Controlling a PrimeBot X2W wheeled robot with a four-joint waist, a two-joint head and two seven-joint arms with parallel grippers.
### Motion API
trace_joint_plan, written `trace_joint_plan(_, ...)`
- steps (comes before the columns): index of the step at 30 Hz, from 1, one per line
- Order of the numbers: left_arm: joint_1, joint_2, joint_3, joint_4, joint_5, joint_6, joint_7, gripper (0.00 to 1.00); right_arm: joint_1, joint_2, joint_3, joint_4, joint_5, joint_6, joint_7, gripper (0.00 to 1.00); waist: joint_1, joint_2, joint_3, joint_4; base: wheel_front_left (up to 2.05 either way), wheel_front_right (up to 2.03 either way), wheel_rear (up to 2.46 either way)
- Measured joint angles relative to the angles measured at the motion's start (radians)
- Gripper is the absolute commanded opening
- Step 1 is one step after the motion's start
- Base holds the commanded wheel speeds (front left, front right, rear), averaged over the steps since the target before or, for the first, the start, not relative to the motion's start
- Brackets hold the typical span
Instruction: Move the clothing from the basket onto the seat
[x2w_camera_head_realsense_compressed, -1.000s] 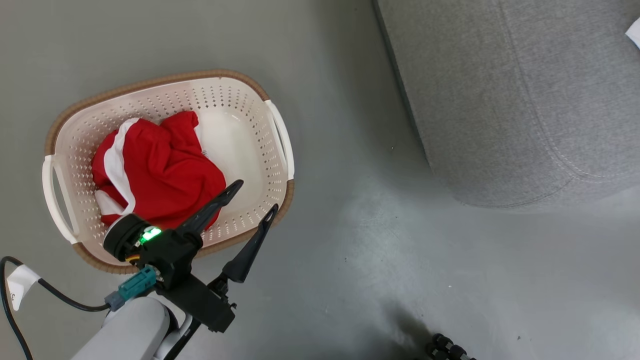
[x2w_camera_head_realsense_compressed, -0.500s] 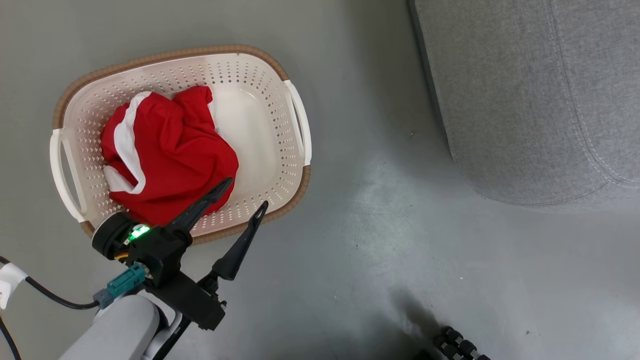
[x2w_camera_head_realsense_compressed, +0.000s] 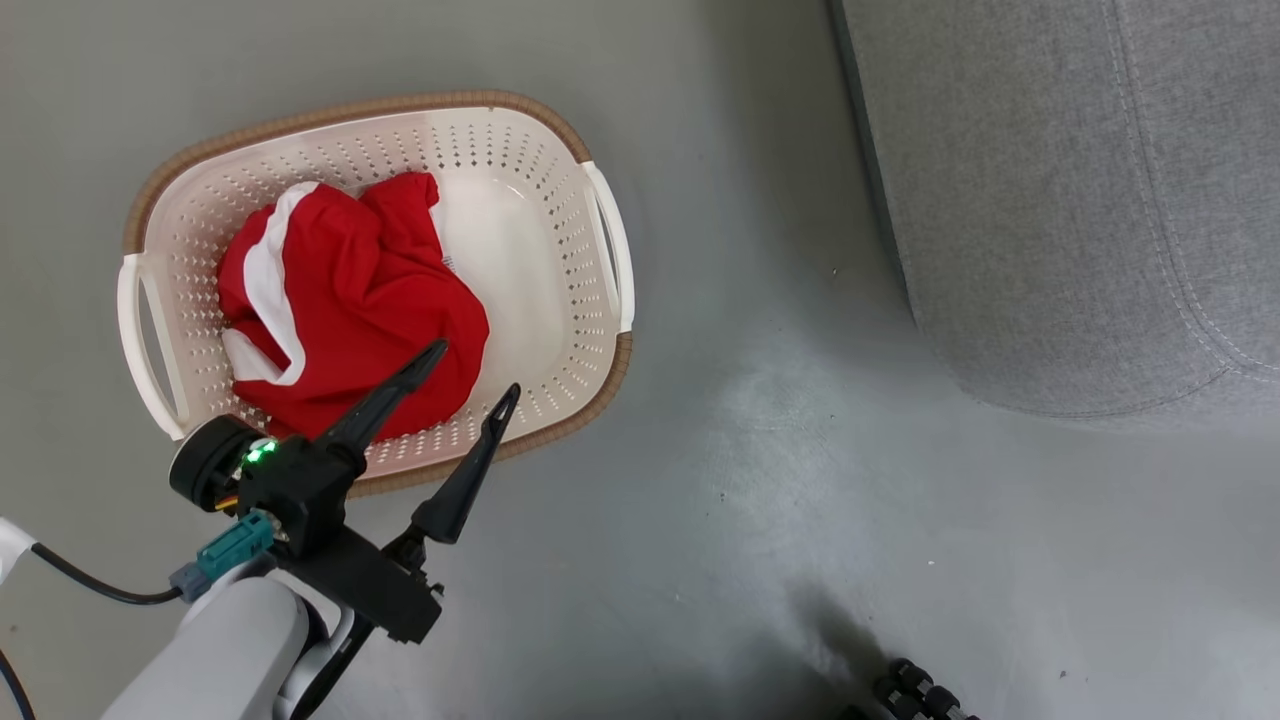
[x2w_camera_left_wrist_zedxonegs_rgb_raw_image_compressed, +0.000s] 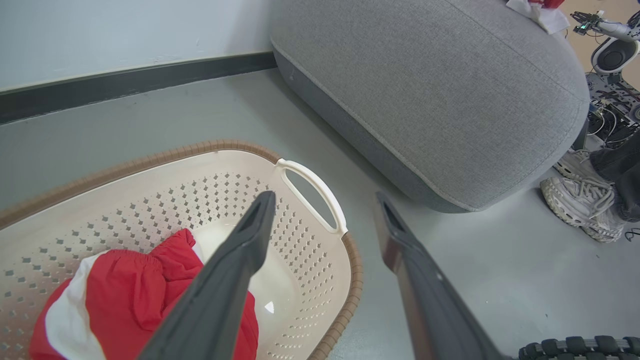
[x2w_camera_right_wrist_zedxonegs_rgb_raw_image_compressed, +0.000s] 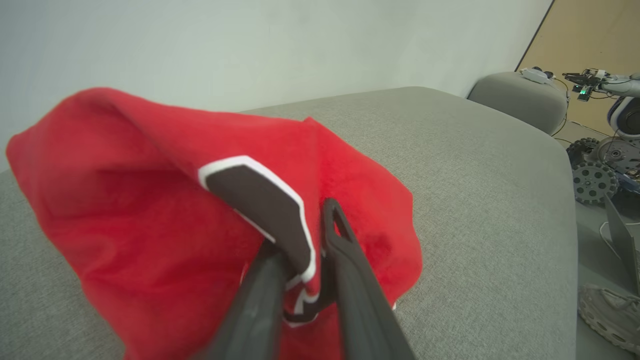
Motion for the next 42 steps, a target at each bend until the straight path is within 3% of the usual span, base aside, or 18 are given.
trace_joint_plan(3, -0.009, -0.013, 0.003, 0.007, -0.001, 0.0, 0.0, 1.0, 0.009, -0.01, 0.014, -0.001, -0.006, 0.002, -0.009, 1.0, 0.0, 0.0, -0.014, 0.001, 0.0, 0.0, 0.0)
trace_joint_plan(13, -0.03, -0.083, 0.021, 0.052, -0.03, 0.0, 0.0, 1.0, 0.058, -0.069, 0.04, 0.0, -0.021, 0.103, -0.026, 1.0, -0.0001, 0.0, -0.081, 0.021, 0.0, 0.0, 0.0)
trace_joint_plan(23, -0.028, -0.155, 0.094, 0.141, -0.062, 0.0, 0.0, 1.0, 0.17, 0.012, 0.106, -0.088, -0.054, 0.155, -0.026, 1.0, -0.0002, -0.0001, -0.185, 0.057, 0.0, 0.0, 0.0)
trace_joint_plan(32, -0.003, -0.222, 0.151, 0.228, -0.063, 0.0, 0.0, 1.0, 0.308, 0.138, 0.188, -0.218, -0.086, 0.19, -0.026, 1.0, -0.0002, -0.0001, -0.302, 0.111, 0.0, 0.0, 0.0)
trace_joint_plan(42, 0.023, -0.254, 0.225, 0.288, -0.062, 0.009, 0.0, 1.0, 0.45, 0.19, 0.242, -0.318, -0.086, 0.226, -0.026, 1.0, -0.0002, -0.0002, -0.399, 0.198, 0.0, 0.0, 0.0)
